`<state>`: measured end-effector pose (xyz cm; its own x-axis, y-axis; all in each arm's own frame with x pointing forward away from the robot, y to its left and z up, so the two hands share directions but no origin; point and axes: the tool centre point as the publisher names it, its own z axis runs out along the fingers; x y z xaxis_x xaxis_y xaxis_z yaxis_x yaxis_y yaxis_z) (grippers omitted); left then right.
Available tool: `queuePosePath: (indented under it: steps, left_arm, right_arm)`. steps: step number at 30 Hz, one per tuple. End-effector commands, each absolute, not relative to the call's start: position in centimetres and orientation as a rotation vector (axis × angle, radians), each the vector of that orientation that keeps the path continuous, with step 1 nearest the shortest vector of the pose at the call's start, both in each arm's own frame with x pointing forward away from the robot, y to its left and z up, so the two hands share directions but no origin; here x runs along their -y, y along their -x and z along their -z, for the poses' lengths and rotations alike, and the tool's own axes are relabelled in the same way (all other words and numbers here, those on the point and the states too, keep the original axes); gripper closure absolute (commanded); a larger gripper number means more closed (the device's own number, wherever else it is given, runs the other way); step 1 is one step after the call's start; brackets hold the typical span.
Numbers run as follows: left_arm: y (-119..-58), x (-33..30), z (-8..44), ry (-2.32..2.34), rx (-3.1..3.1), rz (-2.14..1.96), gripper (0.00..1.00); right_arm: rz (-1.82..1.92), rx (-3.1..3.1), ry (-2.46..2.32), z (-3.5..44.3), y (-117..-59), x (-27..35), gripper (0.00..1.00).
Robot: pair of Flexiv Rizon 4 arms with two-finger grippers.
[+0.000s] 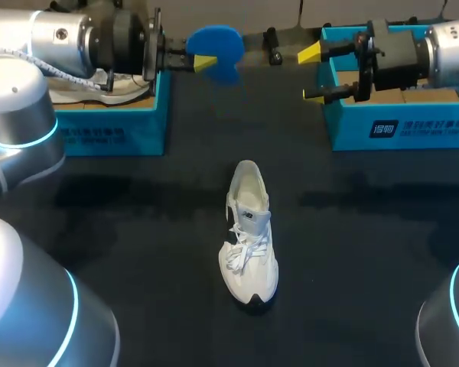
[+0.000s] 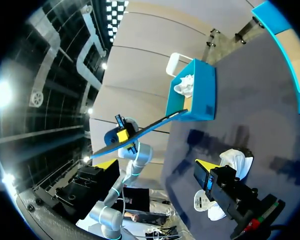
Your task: Take the shoe out of the shoebox, open the shoe tongue, remove and reinsert the insole, then place the shoe into the shoebox
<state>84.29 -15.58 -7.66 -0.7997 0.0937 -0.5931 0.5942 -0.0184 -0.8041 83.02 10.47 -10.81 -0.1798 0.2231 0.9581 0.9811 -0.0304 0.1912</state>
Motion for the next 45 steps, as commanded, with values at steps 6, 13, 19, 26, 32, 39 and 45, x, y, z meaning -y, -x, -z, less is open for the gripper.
queuePosePath:
  steps: [6,13,19,26,32,39,45]
  left_arm:
    - [-84.3,15.6,9.6,-1.193,-1.398,1.228,1.00]
    - [-84.8,15.7,9.9,-1.259,-1.245,1.091,1.00]
    - [-85.5,15.9,10.2,-1.282,-1.187,1.003,1.00]
    - [-86.2,16.1,10.6,-1.263,-1.144,0.974,1.00]
    - [-86.4,16.4,10.5,-1.243,-1.143,0.995,1.00]
    - [-86.2,16.7,10.5,-1.217,-1.163,1.033,1.00]
    - [-86.2,17.0,10.5,-1.210,-1.167,1.041,1.00]
  right_arm:
    - [1.274,1.491,1.319,10.8,-83.1,-10.6,0.00]
    - [1.274,1.491,1.319,10.8,-83.1,-10.6,0.00]
    - [1.274,1.491,1.319,10.8,-83.1,-10.6,0.00]
    - [1.274,1.491,1.319,10.8,-83.1,-10.6,0.00]
    - [1.273,1.492,1.315,10.8,-83.2,-10.7,0.00]
    - [1.275,1.506,1.270,10.6,-83.6,-11.8,0.00]
    - [1.286,1.512,1.244,10.6,-83.6,-13.2,0.00]
